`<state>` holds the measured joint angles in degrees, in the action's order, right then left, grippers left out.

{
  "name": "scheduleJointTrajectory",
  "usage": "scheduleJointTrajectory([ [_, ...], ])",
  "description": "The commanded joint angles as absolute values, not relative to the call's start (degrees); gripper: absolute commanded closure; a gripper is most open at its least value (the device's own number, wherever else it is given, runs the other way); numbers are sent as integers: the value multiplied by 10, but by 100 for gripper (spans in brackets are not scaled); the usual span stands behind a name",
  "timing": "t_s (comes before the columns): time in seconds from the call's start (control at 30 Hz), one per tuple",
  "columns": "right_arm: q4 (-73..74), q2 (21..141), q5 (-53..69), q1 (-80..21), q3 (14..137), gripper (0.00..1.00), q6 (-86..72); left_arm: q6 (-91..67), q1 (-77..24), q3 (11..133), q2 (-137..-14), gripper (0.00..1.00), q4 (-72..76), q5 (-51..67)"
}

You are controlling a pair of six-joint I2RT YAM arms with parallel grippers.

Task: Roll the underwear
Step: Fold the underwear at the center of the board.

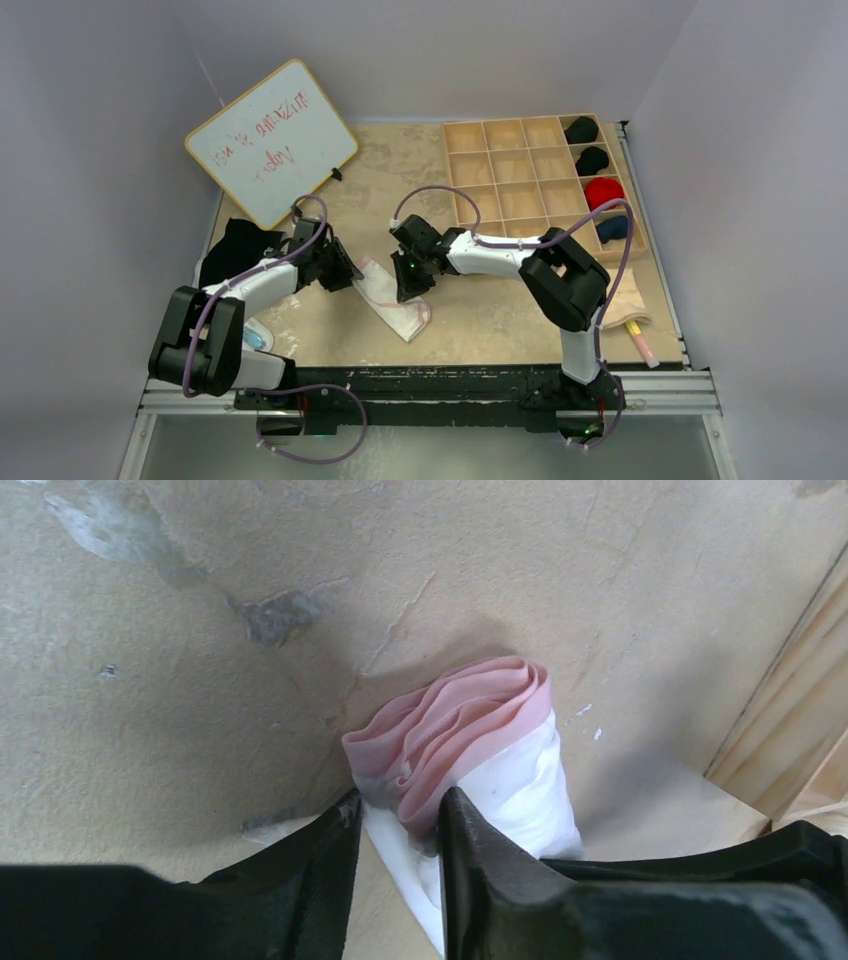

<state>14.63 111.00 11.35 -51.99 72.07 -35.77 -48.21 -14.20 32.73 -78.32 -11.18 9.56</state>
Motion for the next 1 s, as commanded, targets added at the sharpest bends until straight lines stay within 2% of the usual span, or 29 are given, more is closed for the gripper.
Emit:
scheduleJointTrajectory([
  [0.0, 184, 1114, 99, -520, 715, 85, -326, -450, -140, 325, -797, 71, -124, 44],
  [0.2, 181, 1108, 72, -523, 693, 87, -315, -434, -140, 326, -809, 77, -140, 15],
  [0.37, 177, 1067, 45, -523, 695, 87, -299, -437, -140, 332, -797, 70, -147, 15],
  [0.5, 175, 1054, 78, -523, 715, 86, -277, -435, -140, 340, -777, 60, -160, 28],
  [0.6, 167, 1045, 101, -524, 720, 85, -269, -437, -140, 348, -741, 58, -180, 24],
  [0.77, 161, 1052, 109, -524, 722, 84, -272, -435, -140, 355, -705, 58, -206, 8],
  [0.97, 165, 1077, 112, -524, 737, 84, -272, -434, -140, 351, -733, 64, -198, 14],
])
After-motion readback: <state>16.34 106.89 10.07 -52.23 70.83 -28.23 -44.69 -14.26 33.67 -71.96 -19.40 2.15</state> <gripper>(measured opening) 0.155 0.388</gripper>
